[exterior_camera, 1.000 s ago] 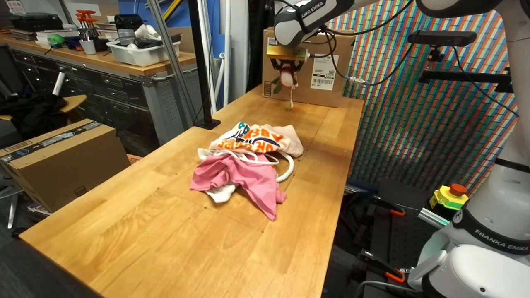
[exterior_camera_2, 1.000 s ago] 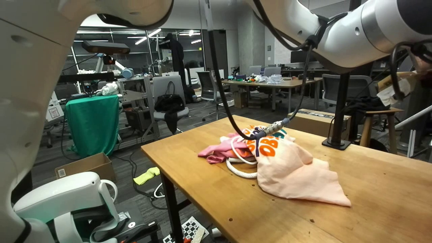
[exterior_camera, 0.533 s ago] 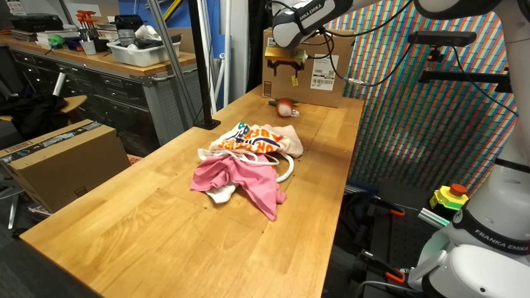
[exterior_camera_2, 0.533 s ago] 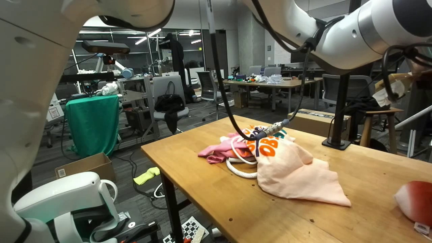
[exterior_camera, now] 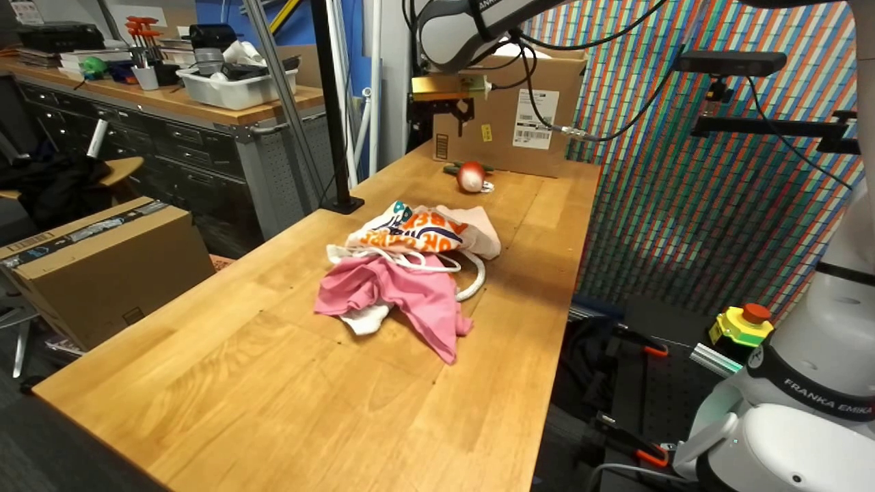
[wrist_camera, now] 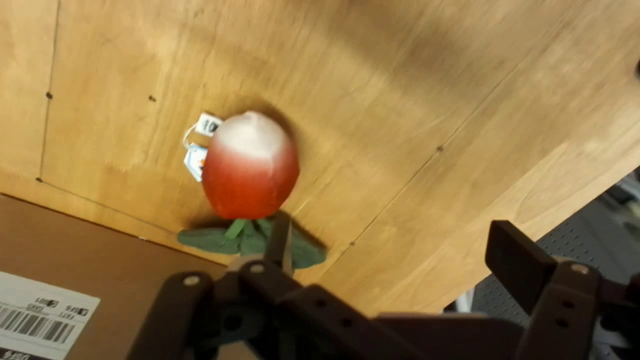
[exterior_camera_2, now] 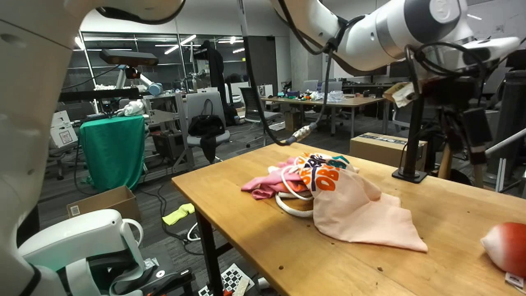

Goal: Pick up the toy, rope and the clothes and put them around the table.

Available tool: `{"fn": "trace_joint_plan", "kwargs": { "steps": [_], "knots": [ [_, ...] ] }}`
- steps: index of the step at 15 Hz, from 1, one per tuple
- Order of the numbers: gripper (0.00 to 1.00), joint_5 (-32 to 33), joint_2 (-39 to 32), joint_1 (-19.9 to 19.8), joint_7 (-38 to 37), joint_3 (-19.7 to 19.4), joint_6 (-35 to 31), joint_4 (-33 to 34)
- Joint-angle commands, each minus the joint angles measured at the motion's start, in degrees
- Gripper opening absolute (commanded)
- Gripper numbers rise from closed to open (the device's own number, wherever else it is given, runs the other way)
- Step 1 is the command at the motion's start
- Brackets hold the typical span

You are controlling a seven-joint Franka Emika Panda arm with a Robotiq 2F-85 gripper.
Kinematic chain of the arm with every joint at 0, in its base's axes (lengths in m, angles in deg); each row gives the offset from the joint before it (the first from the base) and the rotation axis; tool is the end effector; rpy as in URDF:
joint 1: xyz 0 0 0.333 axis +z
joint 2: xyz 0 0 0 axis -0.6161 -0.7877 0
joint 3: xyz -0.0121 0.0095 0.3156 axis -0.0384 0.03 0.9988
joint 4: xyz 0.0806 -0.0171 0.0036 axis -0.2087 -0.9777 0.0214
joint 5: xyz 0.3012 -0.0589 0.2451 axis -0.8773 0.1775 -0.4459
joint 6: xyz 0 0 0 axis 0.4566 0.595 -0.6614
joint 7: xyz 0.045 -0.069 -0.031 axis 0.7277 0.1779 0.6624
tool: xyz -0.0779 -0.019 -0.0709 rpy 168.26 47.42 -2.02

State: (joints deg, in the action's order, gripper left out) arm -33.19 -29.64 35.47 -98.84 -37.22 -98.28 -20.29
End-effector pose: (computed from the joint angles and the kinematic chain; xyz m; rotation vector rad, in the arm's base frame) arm 0.6906 -0.1555 0.4205 2.5896 -1.2984 0.3895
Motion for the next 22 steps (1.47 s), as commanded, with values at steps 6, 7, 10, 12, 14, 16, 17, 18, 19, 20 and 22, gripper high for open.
{"fn": "trace_joint_plan", "kwargs": {
  "steps": [6, 7, 10, 12, 14, 16, 17, 18, 19, 20, 22],
  "knots": [
    [1.00, -3.9, 6.0, 5.7, 15.4, 8.3, 6.2, -8.3],
    [1.00, -4.0, 5.5, 6.2, 17.3, 8.9, 6.8, -8.5],
    [1.00, -5.0, 3.7, 7.2, 24.5, 10.7, 7.9, -8.3],
    [1.00, -5.5, 2.7, 7.2, 29.8, 11.7, 9.2, -7.9],
    [1.00, -5.7, 1.5, 7.1, 34.7, 12.3, 10.8, -7.5],
    [1.00, -5.5, 0.7, 7.1, 38.2, 12.5, 11.4, -7.4],
    [1.00, -5.3, 0.4, 7.1, 39.7, 12.5, 11.5, -7.4],
    [1.00, -5.0, -0.1, 7.1, 40.5, 12.4, 11.0, -7.5],
    [1.00, -4.7, -0.4, 7.2, 41.0, 12.2, 11.3, -7.4],
    [1.00, -4.8, -0.6, 7.2, 41.7, 12.2, 11.3, -7.3],
    [1.00, -4.9, -0.9, 7.1, 42.8, 12.2, 11.5, -7.2]
  ]
}}
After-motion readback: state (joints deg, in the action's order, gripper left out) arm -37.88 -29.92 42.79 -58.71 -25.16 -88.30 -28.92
